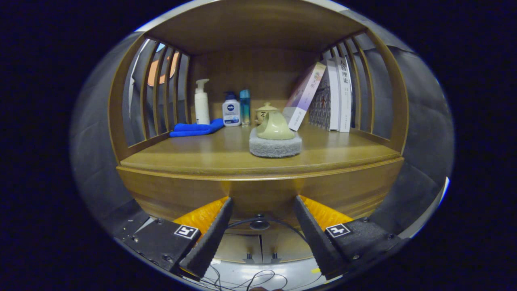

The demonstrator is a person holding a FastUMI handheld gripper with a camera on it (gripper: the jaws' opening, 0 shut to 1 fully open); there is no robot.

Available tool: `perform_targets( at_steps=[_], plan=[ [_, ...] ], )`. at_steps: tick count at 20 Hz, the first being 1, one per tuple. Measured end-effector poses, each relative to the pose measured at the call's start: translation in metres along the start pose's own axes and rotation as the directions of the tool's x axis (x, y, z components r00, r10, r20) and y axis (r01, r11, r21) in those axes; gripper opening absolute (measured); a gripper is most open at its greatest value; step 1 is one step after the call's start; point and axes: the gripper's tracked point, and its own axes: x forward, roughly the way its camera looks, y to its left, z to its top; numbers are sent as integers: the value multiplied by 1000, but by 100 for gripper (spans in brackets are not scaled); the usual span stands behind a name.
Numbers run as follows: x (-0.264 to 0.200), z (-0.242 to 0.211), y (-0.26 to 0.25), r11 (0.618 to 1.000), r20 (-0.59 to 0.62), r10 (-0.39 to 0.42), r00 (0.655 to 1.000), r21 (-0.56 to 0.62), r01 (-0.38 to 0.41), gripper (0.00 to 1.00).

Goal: Pull open the drawer, take out the items inside it, and place them on the countertop above the cabinet.

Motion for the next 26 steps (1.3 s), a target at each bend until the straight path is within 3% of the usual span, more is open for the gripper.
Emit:
perform_targets(
  at_steps=[5, 10, 13, 15, 18, 21, 26],
  plan=[
    [-5, -1, -6, 1000, -13, 2, 1000, -11, -2, 99],
    [-42, 24, -24, 1000, 50, 10, 999, -17, -9, 99],
    [-85, 45, -27, 999, 103, 39, 994, -16, -38, 99],
    [-117, 59, -19, 995, 141, 103, 985, -3, -103, 99],
    [-168, 81, -16, 988, 188, 149, 971, -58, -140, 99],
    [-217, 100, -9, 980, 248, 195, 949, -97, -176, 99],
    [-275, 134, -15, 970, 330, 244, 912, -60, -238, 99]
  ],
)
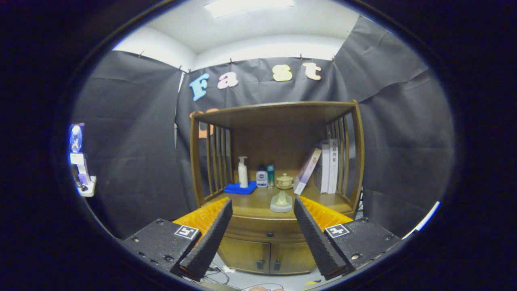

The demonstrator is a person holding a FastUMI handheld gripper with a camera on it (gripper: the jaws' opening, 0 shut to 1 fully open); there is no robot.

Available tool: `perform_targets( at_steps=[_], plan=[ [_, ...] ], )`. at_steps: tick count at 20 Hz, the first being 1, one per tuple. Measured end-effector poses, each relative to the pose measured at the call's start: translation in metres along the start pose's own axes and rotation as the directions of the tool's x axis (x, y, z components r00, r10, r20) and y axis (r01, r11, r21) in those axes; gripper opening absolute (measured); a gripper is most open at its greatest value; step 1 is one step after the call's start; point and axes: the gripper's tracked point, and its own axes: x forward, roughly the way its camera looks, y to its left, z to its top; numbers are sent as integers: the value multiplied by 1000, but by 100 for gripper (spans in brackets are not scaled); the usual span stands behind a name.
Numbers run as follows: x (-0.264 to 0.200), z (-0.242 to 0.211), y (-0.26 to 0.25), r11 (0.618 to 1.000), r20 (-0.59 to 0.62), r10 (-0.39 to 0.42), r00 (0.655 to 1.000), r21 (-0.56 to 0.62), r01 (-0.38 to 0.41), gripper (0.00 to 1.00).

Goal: Pull open the drawer, take out the items inside it, and place them on the countertop above the cabinet.

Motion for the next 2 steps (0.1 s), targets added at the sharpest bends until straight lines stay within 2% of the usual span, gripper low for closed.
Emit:
perform_targets(
  at_steps=[2],
  plan=[
    [-13, 13, -5, 1000, 24, -1, 1000, -8, 1, 99]
  ],
)
